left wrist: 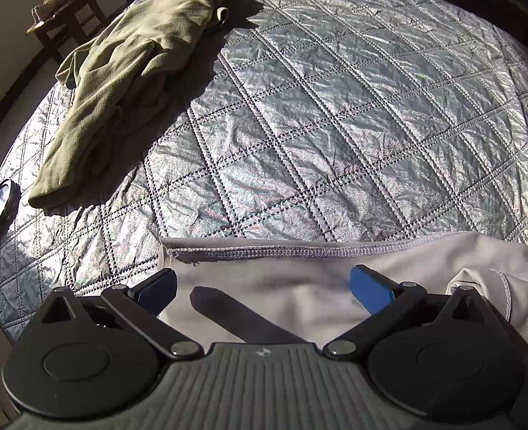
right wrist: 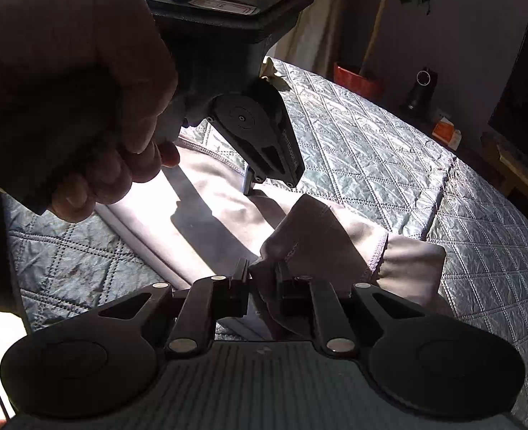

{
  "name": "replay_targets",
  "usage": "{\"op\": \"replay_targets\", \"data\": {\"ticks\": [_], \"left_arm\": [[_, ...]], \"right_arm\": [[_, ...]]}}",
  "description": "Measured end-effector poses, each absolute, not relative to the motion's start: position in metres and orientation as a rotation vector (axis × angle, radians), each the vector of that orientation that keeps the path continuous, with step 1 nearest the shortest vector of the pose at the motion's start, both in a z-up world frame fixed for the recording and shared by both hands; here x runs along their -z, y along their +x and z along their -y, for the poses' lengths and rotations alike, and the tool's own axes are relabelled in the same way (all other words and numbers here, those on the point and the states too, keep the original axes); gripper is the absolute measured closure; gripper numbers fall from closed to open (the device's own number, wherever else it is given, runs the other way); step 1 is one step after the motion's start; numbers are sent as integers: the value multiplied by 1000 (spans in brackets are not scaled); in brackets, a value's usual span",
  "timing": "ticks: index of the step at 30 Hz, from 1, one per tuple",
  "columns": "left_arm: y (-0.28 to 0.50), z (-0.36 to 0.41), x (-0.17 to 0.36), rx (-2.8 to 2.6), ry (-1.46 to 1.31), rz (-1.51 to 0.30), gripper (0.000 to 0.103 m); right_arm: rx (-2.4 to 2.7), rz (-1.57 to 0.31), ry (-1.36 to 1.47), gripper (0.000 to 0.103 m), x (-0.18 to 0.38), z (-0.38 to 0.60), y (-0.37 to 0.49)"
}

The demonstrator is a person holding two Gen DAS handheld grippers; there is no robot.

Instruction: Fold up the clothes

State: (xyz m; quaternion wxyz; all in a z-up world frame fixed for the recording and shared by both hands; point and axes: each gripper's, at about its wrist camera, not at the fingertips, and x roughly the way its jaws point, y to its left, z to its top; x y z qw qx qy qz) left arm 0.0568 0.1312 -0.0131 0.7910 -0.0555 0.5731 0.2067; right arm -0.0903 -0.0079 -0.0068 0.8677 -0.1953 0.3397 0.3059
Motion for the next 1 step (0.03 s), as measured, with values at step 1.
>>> {"op": "replay_targets", "data": {"ticks": [1], "left_arm": [[57,-132,13,-445,-120,-1234,0]], "right_arm": [[-641,-713,-401,85,9,8,-91]]}}
